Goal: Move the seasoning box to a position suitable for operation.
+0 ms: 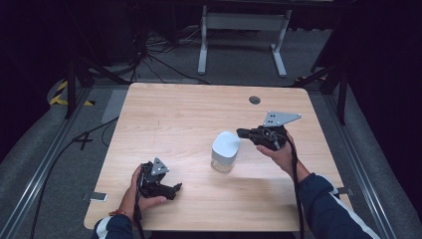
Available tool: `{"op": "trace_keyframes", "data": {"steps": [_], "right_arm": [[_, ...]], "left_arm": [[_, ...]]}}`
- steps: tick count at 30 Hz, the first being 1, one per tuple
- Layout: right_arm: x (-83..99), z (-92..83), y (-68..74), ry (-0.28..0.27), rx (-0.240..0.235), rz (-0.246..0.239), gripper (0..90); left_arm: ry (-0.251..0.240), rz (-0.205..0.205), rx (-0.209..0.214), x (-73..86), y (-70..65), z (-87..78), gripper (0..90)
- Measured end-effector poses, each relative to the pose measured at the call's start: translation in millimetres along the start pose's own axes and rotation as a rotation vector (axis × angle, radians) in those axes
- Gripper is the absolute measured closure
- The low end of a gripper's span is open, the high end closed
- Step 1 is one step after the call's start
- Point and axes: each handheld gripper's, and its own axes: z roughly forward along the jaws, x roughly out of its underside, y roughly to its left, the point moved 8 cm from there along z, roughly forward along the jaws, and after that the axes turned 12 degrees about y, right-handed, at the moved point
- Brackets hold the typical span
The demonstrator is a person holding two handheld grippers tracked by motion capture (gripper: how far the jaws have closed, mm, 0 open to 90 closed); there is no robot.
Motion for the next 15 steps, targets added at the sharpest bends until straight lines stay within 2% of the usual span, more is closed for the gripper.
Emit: {"op": "trace_keyframes", "data": {"steps": [2,8,12,13,15], "right_arm": [[-1.1,3.3,-1.3,0.007,0.001,0.002,89.9],[0.3,13.9,-4.5,0.038,0.002,-0.006,89.8],[2.7,18.3,-6.8,0.051,0.009,-0.013,89.8],[2.6,19.1,-6.6,0.048,0.006,-0.013,89.8],[3.1,21.0,-7.5,0.052,0.012,-0.017,89.8]], "left_arm": [[-0.002,-0.015,-0.003,0.2,-0.8,-0.1,4.7],[-0.014,-0.028,-0.008,-0.9,-1.5,1.2,4.4],[-0.009,-0.024,-0.011,-1.2,-1.3,1.1,4.3],[0.007,-0.021,-0.008,-0.9,-1.6,0.2,4.5],[-0.008,-0.028,-0.010,-3.3,-3.0,0.6,7.2]]}}
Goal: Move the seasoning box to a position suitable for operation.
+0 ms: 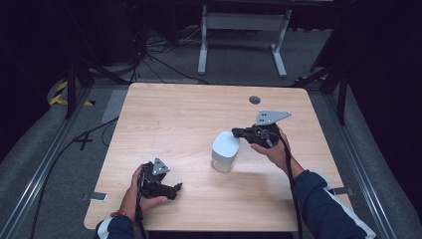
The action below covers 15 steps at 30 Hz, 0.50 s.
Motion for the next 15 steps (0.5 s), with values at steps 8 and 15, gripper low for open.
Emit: {"op": "trace_keyframes", "data": {"steps": [8,15], "right_arm": [[-3.1,8.8,-0.4,0.002,0.008,-0.015,89.9],[-4.7,11.2,-4.1,0.003,0.021,-0.006,90.0]], "left_arm": [[-0.008,0.043,0.007,-14.7,-13.7,0.9,24.4],[-0.098,0.151,0.044,-55.7,-45.5,-11.2,36.0]]}}
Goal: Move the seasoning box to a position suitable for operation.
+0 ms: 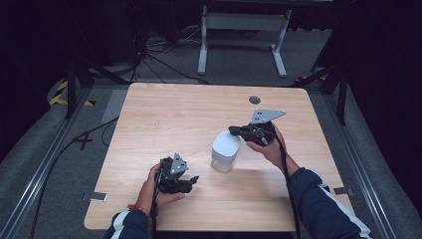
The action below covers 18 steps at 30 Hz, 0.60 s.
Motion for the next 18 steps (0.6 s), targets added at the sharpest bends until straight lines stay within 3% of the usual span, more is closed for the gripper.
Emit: {"op": "trace_keyframes", "data": {"steps": [2,5,6,7,8,11,12,18], "right_arm": [[0.5,-0.4,-0.6,-0.001,0.006,0.008,90.0],[1.2,-1.2,-0.1,-0.002,0.015,0.004,89.9],[1.2,-1.5,0.8,-0.002,0.025,-0.002,90.0],[1.5,-1.7,0.4,0.000,0.026,-0.004,90.0],[2.0,-2.2,-0.5,0.002,0.029,-0.003,89.9],[3.4,-2.2,-2.6,0.003,0.032,0.010,90.0],[5.3,-1.2,-4.5,0.015,0.041,0.013,90.0],[5.7,-1.5,-4.5,0.017,0.035,0.012,90.0]], "left_arm": [[-0.022,0.031,0.012,-10.5,-3.5,-2.6,44.2],[-0.028,0.056,-0.023,-21.3,-1.9,-5.1,49.3],[-0.069,0.045,0.008,-29.5,-1.3,-9.4,56.7],[-0.069,0.045,0.008,-29.5,-1.3,-9.4,61.3],[-0.101,0.037,0.013,-37.2,-0.1,-14.4,64.7],[-0.120,0.050,0.016,-43.2,0.7,-18.2,75.4],[-0.119,0.054,0.040,-47.5,-0.9,-18.9,78.4],[-0.160,0.048,0.059,-63.9,-3.6,-20.6,83.8]]}}
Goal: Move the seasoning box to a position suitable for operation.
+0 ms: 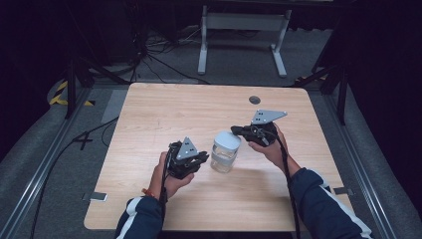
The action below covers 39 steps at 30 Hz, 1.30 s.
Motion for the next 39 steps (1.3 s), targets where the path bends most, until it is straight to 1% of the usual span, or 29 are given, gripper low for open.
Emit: {"op": "trace_keyframes", "data": {"steps": [1,2,5,7,8,9,11,12,13,15,16,17,21,22,23,24,25,26,29,30,32,33,35,37,38,39], "right_arm": [[0.2,0.0,-0.5,-0.002,-0.002,0.002,90.0],[0.5,0.4,-1.0,-0.004,-0.006,0.006,90.0],[1.6,1.0,-1.7,0.001,-0.009,0.012,89.9],[2.2,1.8,-2.6,0.001,-0.009,0.016,90.0],[2.2,1.9,-2.4,-0.003,-0.016,0.019,89.9],[2.4,1.9,-2.3,-0.002,-0.020,0.018,89.9],[2.2,1.4,-2.0,-0.001,-0.016,0.015,89.9],[1.9,1.2,-1.7,-0.004,-0.019,0.015,89.9],[1.7,0.9,-1.2,-0.004,-0.022,0.015,89.9],[1.9,0.6,-1.3,-0.001,-0.018,0.009,89.9],[2.0,0.5,-1.4,0.000,-0.018,0.010,89.9],[2.1,0.4,-1.4,0.000,-0.018,0.010,89.9],[2.4,0.3,-0.8,0.008,-0.010,0.004,89.9],[2.6,0.3,-0.7,0.010,-0.008,0.001,89.9],[2.9,0.2,-0.8,0.011,-0.007,-0.001,89.9],[3.6,-0.3,-0.8,0.015,-0.007,-0.001,89.9],[4.1,-0.6,-1.0,0.016,-0.004,-0.003,89.9],[5.1,-1.3,-1.0,0.018,-0.002,-0.001,89.9],[10.3,-4.1,-2.6,0.024,0.007,-0.001,89.8],[13.4,-5.8,-3.4,0.033,0.007,0.004,89.8],[20.8,-9.2,-6.5,0.043,0.011,0.017,89.8],[24.0,-11.7,-8.9,0.042,0.017,0.019,89.8],[28.7,-15.9,-11.5,0.044,0.025,0.031,89.7],[33.2,-19.4,-12.6,0.050,0.028,0.038,89.6],[36.2,-20.9,-12.7,0.056,0.030,0.042,89.6],[39.5,-22.5,-12.8,0.063,0.032,0.040,89.6]], "left_arm": [[-0.014,0.007,0.006,-5.3,-1.1,0.4,85.1],[-0.007,0.006,0.009,-7.4,-2.4,1.7,86.4],[0.003,0.023,0.004,-12.1,-3.9,5.0,87.3],[-0.013,0.011,0.015,-16.0,-5.3,5.4,87.3],[-0.022,0.017,0.011,-18.0,-4.5,5.3,87.3],[-0.020,0.013,0.017,-19.0,-5.0,5.4,87.3],[-0.019,0.025,0.005,-21.5,-3.1,6.0,87.4],[-0.023,0.012,0.009,-22.9,-4.0,6.2,87.3],[-0.019,0.022,0.005,-23.6,-2.8,5.7,87.0],[-0.033,0.002,0.014,-26.9,-3.1,4.6,86.7],[-0.032,0.007,0.009,-28.3,-1.5,3.7,86.7],[-0.034,0.000,0.011,-29.9,-0.9,3.1,86.8],[-0.041,-0.003,0.007,-36.5,1.7,0.2,86.7],[-0.039,0.006,0.003,-38.3,3.4,-0.7,86.7],[-0.044,0.000,0.002,-40.6,4.1,-1.1,86.7],[-0.046,0.008,-0.004,-42.0,5.7,-1.6,86.6],[-0.046,0.000,0.002,-43.7,5.5,-1.7,86.4],[-0.040,0.010,-0.003,-45.1,6.8,-2.0,86.3],[-0.031,0.016,0.004,-49.3,7.6,-0.8,86.0],[-0.022,0.030,0.002,-50.7,8.7,0.0,85.9],[-0.012,0.038,0.008,-54.9,9.9,1.9,85.9],[-0.004,0.051,0.005,-55.7,11.0,1.9,85.9],[-0.007,0.056,0.005,-58.9,11.6,2.7,85.8],[-0.016,0.051,0.006,-62.1,13.1,3.4,85.7],[-0.005,0.060,0.004,-62.6,14.8,2.9,85.4],[-0.008,0.062,0.003,-64.1,16.0,2.9,85.4]]}}
